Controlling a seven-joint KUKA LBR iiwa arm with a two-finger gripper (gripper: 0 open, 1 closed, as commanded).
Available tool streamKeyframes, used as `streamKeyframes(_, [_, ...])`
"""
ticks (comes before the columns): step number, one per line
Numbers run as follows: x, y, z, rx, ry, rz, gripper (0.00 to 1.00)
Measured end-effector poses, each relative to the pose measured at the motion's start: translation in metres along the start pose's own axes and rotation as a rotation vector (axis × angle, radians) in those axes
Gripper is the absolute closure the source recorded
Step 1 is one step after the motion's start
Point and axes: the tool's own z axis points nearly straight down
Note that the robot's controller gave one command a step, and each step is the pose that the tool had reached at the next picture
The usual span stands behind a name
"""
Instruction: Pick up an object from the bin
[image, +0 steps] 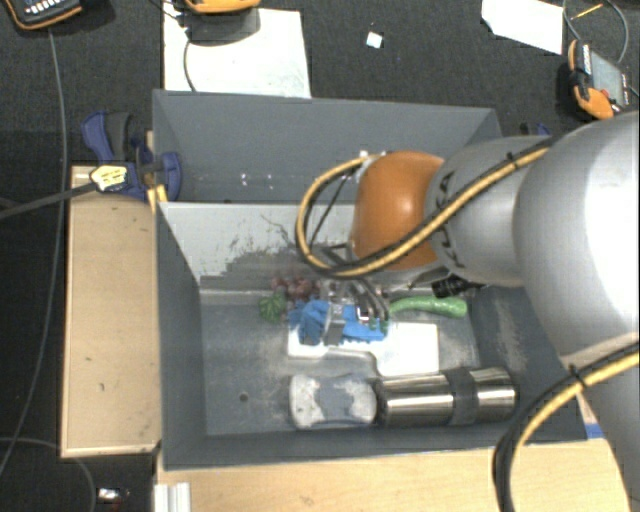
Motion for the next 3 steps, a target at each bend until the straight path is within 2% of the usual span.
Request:
streamKeyframes(1, [0.009, 0.002, 0.001, -0.001, -0.017, 0.014, 1.00])
streamKeyframes(2, [0.005, 0.013, 0.002, 0.003, -0.011, -0.005, 1.00])
streamKeyframes(3, [0.011, 0.006, 0.006, 0.000, -0.015, 0.008, 0.00])
